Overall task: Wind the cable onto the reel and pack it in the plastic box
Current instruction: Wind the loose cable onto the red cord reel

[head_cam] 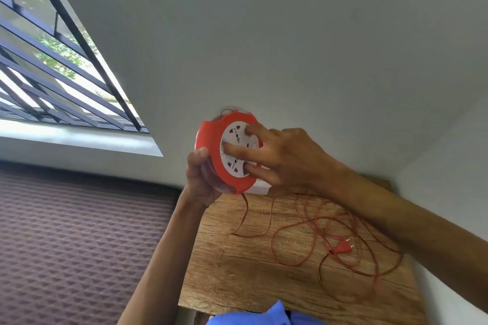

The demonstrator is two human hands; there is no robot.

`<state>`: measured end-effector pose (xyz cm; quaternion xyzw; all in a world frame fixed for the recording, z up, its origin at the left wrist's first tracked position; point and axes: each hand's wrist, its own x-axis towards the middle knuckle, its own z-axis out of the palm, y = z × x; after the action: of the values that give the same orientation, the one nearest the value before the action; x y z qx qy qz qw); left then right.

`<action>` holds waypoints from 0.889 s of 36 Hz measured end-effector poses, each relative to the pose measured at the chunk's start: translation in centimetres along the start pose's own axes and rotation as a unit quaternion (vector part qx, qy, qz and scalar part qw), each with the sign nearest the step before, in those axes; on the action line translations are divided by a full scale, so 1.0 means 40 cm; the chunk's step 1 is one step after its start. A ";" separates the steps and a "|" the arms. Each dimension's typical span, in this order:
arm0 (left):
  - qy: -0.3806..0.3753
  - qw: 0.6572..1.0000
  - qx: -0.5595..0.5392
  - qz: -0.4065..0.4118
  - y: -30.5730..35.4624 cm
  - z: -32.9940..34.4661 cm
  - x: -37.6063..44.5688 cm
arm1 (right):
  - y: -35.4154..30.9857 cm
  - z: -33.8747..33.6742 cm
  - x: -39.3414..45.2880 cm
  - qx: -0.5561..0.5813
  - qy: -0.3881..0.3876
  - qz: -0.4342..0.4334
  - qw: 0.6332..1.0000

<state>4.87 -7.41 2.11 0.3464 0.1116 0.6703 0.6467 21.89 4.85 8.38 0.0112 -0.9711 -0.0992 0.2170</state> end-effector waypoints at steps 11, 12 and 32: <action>0.065 0.990 0.119 0.050 -0.010 -0.045 0.027 | -0.047 0.014 0.059 0.372 0.084 0.437 0.815; 0.056 0.988 0.133 0.058 -0.006 -0.049 0.025 | -0.053 0.016 0.052 0.323 0.097 0.403 0.851; -0.033 0.998 0.031 0.050 -0.028 -0.032 0.024 | -0.027 -0.011 0.051 0.329 0.097 0.392 0.853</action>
<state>5.04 -5.97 0.80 0.3937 0.0934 0.6861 0.6046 20.22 3.57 9.42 -0.2902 -0.8447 0.3213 0.3148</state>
